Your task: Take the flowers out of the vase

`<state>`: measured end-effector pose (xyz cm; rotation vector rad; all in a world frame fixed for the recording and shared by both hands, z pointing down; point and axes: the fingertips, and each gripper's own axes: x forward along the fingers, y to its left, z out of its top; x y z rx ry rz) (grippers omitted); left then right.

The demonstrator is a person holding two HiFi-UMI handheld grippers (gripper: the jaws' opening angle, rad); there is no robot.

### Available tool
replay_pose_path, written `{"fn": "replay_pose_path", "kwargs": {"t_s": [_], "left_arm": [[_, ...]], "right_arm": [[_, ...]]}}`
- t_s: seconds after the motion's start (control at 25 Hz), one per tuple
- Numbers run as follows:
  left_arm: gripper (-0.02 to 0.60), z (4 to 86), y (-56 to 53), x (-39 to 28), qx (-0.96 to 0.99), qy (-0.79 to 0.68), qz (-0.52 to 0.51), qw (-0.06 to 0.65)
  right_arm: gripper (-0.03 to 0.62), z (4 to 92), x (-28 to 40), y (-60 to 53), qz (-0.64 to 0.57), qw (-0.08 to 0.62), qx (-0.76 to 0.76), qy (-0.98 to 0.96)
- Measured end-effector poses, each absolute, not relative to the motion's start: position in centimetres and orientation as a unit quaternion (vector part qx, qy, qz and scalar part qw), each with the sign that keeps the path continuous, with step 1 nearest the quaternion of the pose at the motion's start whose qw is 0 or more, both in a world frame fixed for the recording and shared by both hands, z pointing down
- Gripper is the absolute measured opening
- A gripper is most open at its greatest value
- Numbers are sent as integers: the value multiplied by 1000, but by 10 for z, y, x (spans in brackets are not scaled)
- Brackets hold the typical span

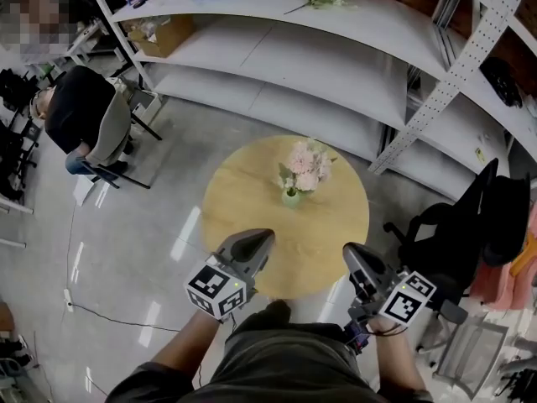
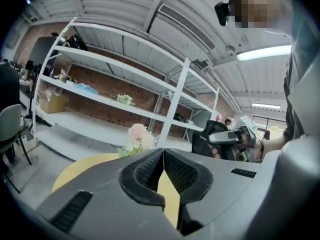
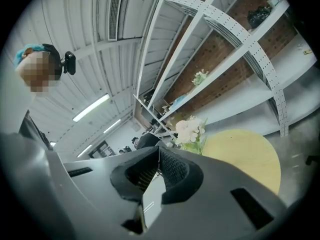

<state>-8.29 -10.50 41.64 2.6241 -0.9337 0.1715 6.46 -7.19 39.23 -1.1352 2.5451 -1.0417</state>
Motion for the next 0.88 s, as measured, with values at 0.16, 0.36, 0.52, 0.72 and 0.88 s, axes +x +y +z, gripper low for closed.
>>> {"fn": "replay_pose_path", "kwargs": {"t_s": [0.16,0.36,0.52,0.72,0.88], "left_arm": [[12,446,-137,-84,925,-327,83,174],[112,480,-170,-75,927,-322,104,162],[194,509,-199,-64,926,-325,123,147],[292,555,-227,-48,927,-316,173,109],[353,580,-239,-30,930,-294,201,86]], "right_arm": [[15,403,59,-83,-360,78,-389,844],[15,422,53,-84,-384,71,-382,837],[15,442,45,-83,-410,53,-364,834],[15,459,43,-90,-428,30,-341,836],[15,477,53,-96,-447,10,-333,830]]}}
